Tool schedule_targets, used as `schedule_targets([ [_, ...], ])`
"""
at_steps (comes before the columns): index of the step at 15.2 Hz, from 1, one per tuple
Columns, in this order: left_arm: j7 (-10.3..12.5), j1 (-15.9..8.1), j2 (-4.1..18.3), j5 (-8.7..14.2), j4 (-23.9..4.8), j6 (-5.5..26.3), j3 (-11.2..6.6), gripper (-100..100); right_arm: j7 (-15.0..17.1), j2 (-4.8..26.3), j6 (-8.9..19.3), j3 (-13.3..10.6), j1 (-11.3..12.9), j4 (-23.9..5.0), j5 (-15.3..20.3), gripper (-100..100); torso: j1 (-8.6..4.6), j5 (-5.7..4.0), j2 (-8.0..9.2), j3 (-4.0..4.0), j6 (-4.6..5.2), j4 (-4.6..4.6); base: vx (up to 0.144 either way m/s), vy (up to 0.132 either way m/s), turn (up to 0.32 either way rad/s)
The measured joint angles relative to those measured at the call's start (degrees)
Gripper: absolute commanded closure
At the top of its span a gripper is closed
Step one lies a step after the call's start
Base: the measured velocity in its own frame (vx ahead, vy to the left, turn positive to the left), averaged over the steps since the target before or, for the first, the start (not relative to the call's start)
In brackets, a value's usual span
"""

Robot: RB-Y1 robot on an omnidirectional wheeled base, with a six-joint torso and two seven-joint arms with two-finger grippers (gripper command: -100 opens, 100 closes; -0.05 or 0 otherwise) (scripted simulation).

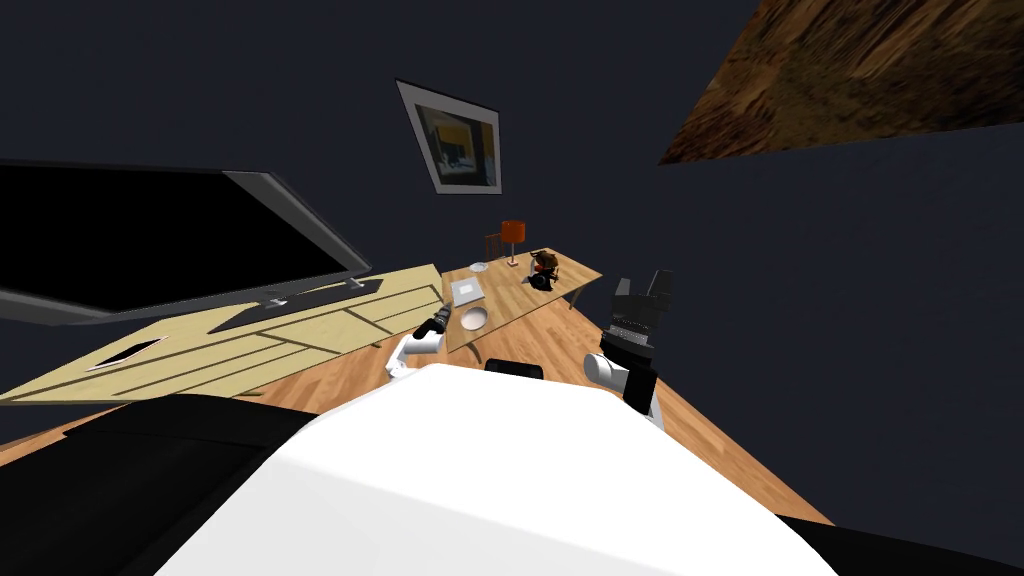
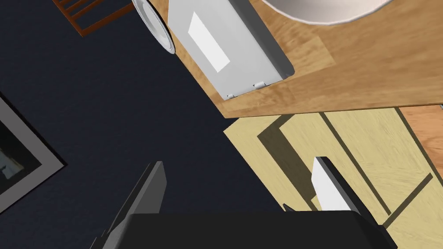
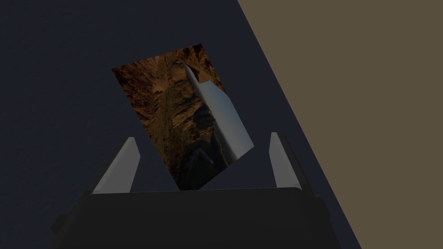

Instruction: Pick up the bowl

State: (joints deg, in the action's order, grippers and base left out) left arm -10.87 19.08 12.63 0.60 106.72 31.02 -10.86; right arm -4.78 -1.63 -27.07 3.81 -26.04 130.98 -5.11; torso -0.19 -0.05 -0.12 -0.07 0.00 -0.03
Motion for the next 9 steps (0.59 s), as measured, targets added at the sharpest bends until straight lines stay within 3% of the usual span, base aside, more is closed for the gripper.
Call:
schedule_targets([
  [9, -1.0, -1.1, -1.9, 0.4, -2.9, 8.9, -1.31, -100, 0.0, 0.0, 0.0, 0.0, 0.0, 0.0, 0.0, 0, -0.02, 0.0, -0.01, 0.0, 0.0, 0.0, 0.031, -0.043, -0.011],
])
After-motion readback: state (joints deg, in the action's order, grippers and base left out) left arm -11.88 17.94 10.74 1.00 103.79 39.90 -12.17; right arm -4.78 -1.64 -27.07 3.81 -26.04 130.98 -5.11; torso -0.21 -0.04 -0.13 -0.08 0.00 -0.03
